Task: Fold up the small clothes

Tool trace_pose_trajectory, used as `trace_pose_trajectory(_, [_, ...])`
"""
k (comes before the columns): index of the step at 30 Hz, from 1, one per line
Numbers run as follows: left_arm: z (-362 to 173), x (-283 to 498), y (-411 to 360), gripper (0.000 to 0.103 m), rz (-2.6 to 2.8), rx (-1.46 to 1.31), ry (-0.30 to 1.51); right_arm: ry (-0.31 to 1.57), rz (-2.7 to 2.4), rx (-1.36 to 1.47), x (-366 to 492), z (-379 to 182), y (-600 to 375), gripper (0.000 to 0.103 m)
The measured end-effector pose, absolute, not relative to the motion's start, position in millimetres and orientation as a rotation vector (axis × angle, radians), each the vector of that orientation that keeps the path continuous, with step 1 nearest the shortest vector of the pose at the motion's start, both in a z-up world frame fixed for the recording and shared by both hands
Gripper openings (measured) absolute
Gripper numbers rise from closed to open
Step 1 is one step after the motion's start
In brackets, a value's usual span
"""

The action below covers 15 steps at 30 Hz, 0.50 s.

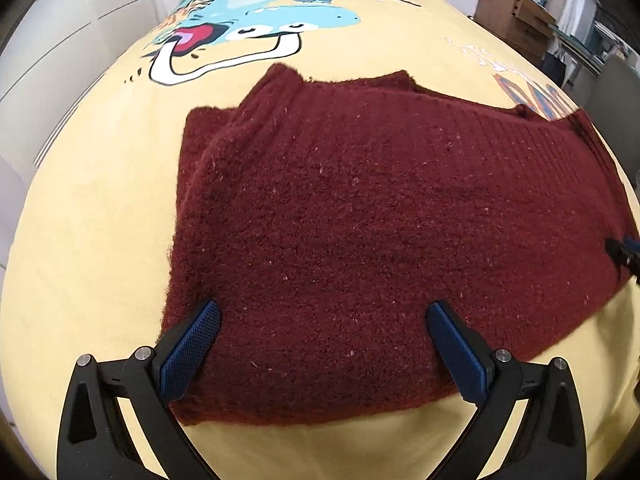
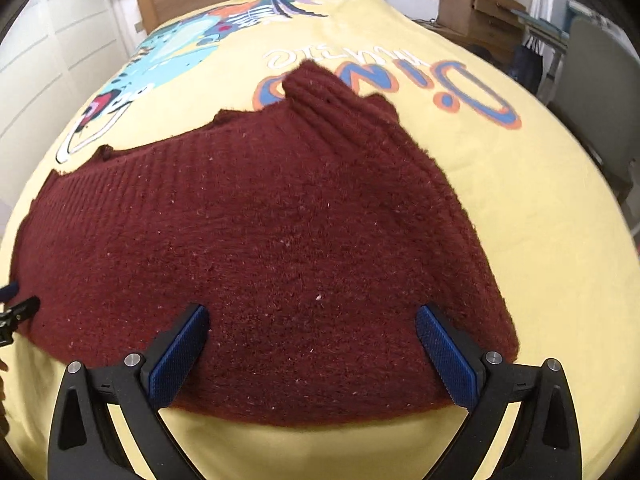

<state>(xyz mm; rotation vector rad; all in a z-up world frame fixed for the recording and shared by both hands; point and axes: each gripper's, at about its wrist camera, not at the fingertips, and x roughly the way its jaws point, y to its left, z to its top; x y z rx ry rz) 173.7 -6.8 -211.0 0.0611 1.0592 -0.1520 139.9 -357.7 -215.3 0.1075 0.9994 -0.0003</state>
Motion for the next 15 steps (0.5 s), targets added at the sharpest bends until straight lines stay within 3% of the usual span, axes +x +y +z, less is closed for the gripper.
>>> trace_pose_trajectory(9, [-212.9, 174.0, -8.0, 0.102, -0.130, 0.043, 1.050, 0.970, -0.027, 0.106, 137.9, -221.9, -348.9, 0.103])
trace_pose_trajectory(15, [-207.8, 177.4, -11.8, 0.102, -0.143, 0.071, 1.090, 1.049, -0.041, 0.085, 146.7, -211.1, -344.0, 0.103])
